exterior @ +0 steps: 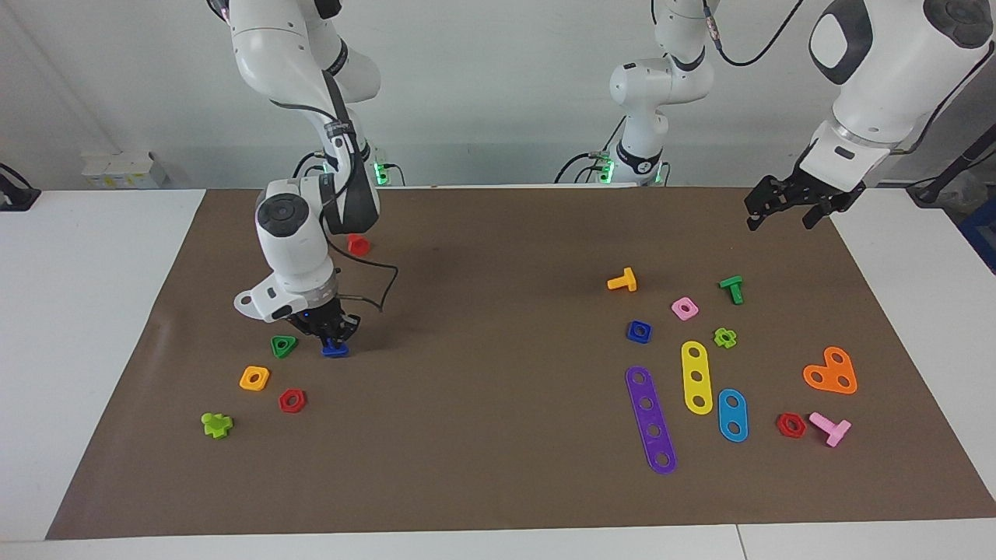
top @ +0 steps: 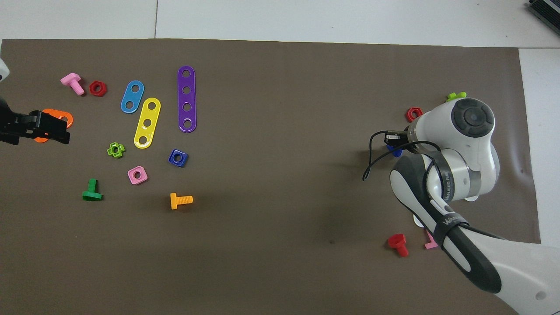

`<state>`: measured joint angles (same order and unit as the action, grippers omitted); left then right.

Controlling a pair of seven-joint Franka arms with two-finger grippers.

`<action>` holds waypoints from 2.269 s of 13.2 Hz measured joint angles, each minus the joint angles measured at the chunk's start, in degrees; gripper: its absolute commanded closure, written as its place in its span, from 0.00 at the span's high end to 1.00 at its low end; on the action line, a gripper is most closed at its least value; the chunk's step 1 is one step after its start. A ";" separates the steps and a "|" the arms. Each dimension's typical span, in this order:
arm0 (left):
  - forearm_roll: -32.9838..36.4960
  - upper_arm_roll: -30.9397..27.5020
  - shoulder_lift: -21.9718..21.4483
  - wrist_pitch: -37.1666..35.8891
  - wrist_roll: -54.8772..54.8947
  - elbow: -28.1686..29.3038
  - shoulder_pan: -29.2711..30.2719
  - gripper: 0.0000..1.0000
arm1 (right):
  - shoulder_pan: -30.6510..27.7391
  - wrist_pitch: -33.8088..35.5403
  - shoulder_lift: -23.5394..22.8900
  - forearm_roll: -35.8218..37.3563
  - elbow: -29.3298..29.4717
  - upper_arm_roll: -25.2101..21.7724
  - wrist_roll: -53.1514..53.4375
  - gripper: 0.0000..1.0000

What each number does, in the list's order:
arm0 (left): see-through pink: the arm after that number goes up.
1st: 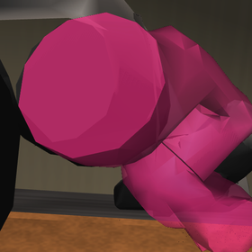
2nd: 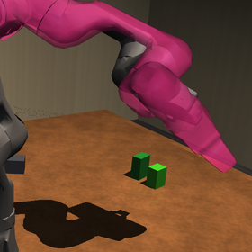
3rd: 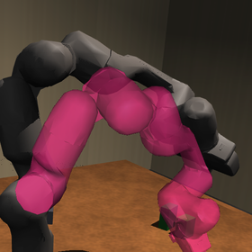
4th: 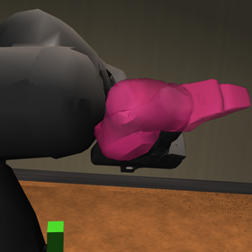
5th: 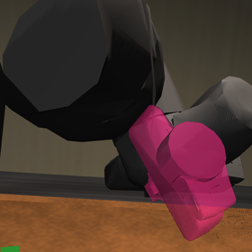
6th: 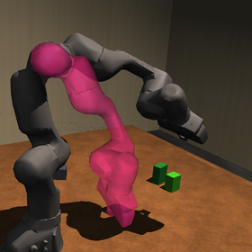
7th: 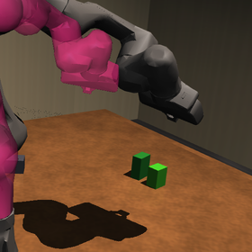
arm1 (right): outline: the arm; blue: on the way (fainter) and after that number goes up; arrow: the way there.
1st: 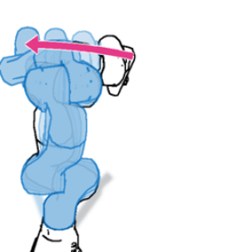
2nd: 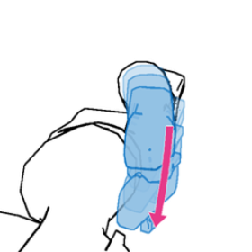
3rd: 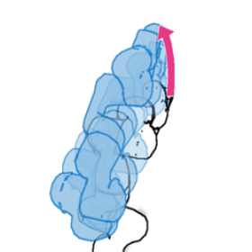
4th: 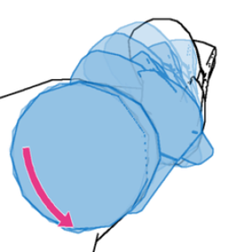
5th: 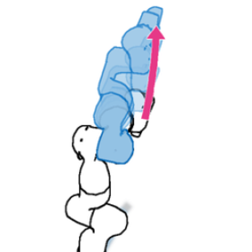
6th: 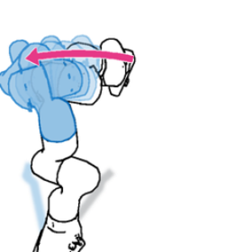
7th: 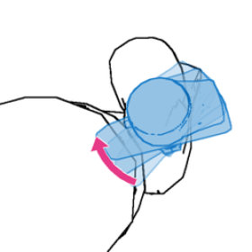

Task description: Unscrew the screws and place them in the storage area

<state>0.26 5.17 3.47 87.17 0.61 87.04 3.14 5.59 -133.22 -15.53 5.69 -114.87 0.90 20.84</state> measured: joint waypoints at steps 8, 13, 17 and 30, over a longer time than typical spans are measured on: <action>-0.41 -0.48 -1.86 3.61 3.78 0.54 0.08 1.00 | -1.33 -0.54 0.51 -0.04 0.81 0.00 -0.83 1.00; -0.47 -0.56 -1.86 3.59 3.78 0.38 0.08 1.00 | -3.04 5.72 7.55 -0.03 5.60 -0.05 -0.91 1.00; -0.47 -0.77 -1.52 1.86 3.78 -1.58 0.10 1.00 | -3.07 22.63 14.42 -0.08 15.33 -0.07 -2.02 1.00; -0.47 -0.85 1.35 -3.29 3.78 -7.47 0.13 1.00 | -5.14 45.20 14.88 -3.47 28.71 0.35 -7.05 1.00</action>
<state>-0.20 4.32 4.82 83.88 4.39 79.58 3.27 0.45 -88.02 -0.64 2.22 -86.16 1.25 13.80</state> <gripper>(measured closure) 0.000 0.000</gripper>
